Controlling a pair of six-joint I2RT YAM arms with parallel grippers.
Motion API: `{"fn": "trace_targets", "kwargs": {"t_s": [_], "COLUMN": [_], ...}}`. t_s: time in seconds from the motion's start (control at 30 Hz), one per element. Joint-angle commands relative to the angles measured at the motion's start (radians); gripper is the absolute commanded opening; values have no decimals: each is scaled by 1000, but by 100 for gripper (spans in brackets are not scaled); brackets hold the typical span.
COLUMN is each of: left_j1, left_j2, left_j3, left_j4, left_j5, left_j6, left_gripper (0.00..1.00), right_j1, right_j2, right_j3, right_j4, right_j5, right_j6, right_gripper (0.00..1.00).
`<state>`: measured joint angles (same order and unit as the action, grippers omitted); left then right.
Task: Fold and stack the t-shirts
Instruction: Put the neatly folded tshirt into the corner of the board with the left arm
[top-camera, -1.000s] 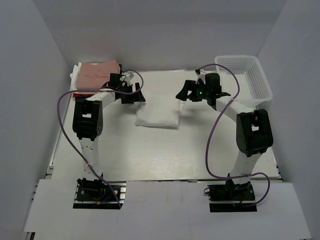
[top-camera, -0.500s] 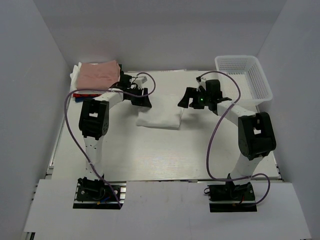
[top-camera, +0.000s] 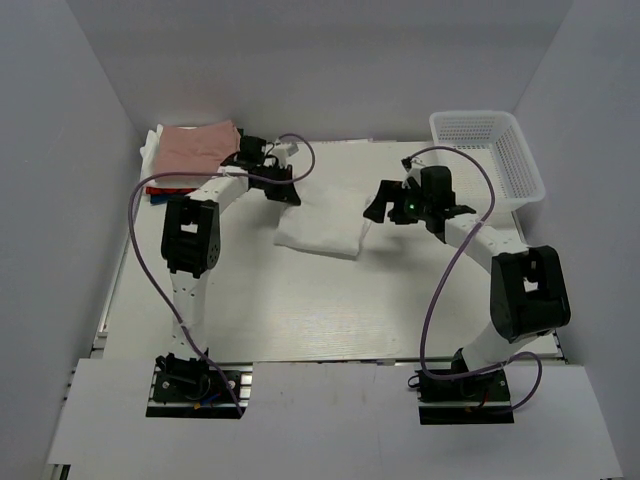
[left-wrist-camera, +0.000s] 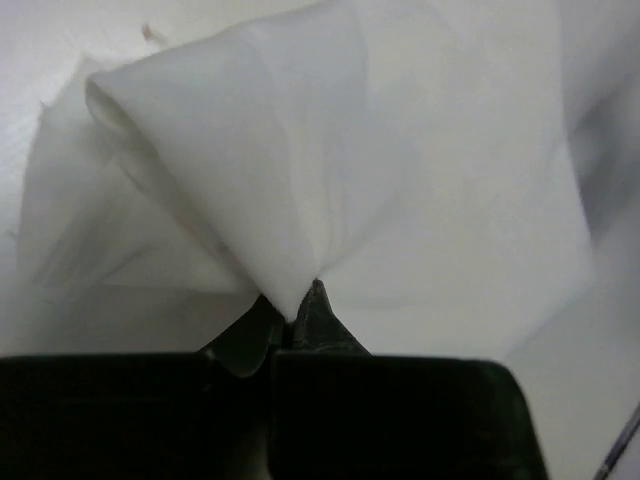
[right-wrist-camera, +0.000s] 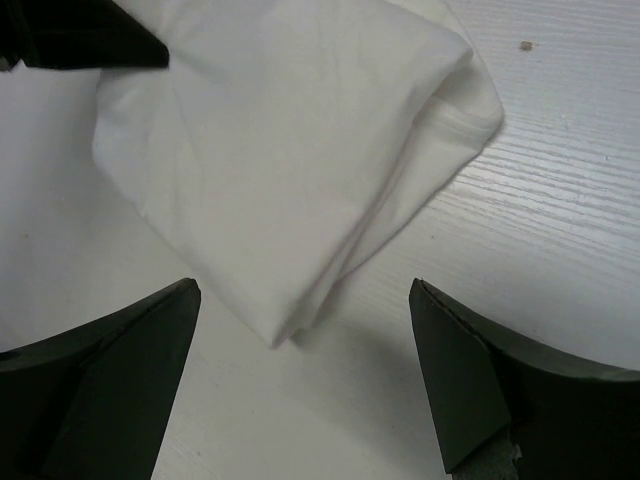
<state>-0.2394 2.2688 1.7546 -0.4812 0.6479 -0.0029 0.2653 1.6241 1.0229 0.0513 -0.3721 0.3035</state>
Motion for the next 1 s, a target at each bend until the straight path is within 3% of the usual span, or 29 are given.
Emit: {"fn": "trace_targets", "kwargs": {"t_s": [0.0,0.13,0.3,0.5,0.97], "left_j1": [8,8,26,83,207], "left_j2": [-75,-130,-213,-226,-164], "left_j3": [146,241,241,379,585], "left_j4": [-52,-144,-145,-217,-212], "left_j5": [-43,-69,-188,-298,-303], "left_j6": [92,246,354,449,615], "left_gripper": [0,0,0,0,0], "right_j1": [-8,-6,-11,-8,-9], "right_j2": [-59,-75,-78,-86,-67], "right_j3": [-20,-18,-7,0,66], "right_j4": [16,7,-8,-16,-48], "right_j5": [36,53,59,59,45], "right_j6": [-29,-47,-61,-67,-57], "right_gripper": [91,91,91,91,91]}}
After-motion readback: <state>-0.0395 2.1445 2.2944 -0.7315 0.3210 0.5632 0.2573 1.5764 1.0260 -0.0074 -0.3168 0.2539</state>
